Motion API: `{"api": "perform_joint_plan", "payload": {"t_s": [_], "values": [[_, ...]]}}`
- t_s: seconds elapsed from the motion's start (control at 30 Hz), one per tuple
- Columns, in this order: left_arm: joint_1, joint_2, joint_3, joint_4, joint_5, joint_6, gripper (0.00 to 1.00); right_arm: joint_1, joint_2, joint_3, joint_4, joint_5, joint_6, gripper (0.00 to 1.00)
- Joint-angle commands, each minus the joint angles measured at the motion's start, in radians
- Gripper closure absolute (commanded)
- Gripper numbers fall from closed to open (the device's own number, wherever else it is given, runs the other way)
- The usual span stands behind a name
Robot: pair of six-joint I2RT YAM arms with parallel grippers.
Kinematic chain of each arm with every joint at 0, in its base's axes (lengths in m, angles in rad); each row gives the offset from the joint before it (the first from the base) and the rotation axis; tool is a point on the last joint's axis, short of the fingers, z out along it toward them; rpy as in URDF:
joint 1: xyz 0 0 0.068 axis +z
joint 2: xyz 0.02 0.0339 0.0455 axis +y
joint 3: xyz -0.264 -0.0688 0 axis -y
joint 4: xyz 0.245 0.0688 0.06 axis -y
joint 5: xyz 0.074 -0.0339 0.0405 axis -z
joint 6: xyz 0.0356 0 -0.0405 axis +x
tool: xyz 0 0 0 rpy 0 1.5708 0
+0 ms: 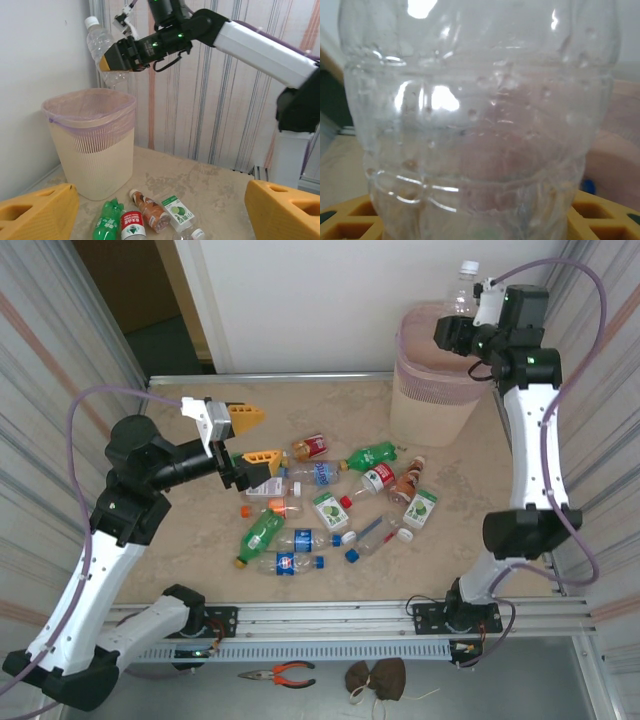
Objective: Put the plastic bottles in the bin
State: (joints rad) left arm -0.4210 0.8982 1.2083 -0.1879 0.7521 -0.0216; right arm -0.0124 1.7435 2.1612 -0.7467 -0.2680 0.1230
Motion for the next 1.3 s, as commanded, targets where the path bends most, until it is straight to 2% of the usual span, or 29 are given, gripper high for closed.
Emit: {"api": "perform_joint_plan", "payload": {"t_s": [0.0, 0.17, 0.4, 0.97, 1.27], "values": [[-0.004, -0.018, -0.01, -0.004, -0.014, 0.012, 0.14, -0.012, 0.117, 0.138, -0.159, 0.153, -0.016, 0.46], [-0.004, -0.021, -0.022, 0.002, -0.017, 0.015, 0.14, -0.014, 0.309, 0.347, -0.311, 0.26, -0.074, 0.46], [-0.003, -0.015, -0.026, -0.011, -0.027, 0.021, 0.14, -0.015, 0.435, 0.37, -0.344, 0.404, -0.143, 0.44], [-0.003, -0.006, -0.023, -0.005, -0.023, 0.003, 0.14, -0.021, 0.638, 0.412, -0.344, 0.41, -0.155, 0.42], [-0.004, -0.004, -0.023, -0.005, -0.027, 0.0, 0.15, -0.022, 0.64, 0.416, -0.345, 0.414, -0.149, 0.27]]}}
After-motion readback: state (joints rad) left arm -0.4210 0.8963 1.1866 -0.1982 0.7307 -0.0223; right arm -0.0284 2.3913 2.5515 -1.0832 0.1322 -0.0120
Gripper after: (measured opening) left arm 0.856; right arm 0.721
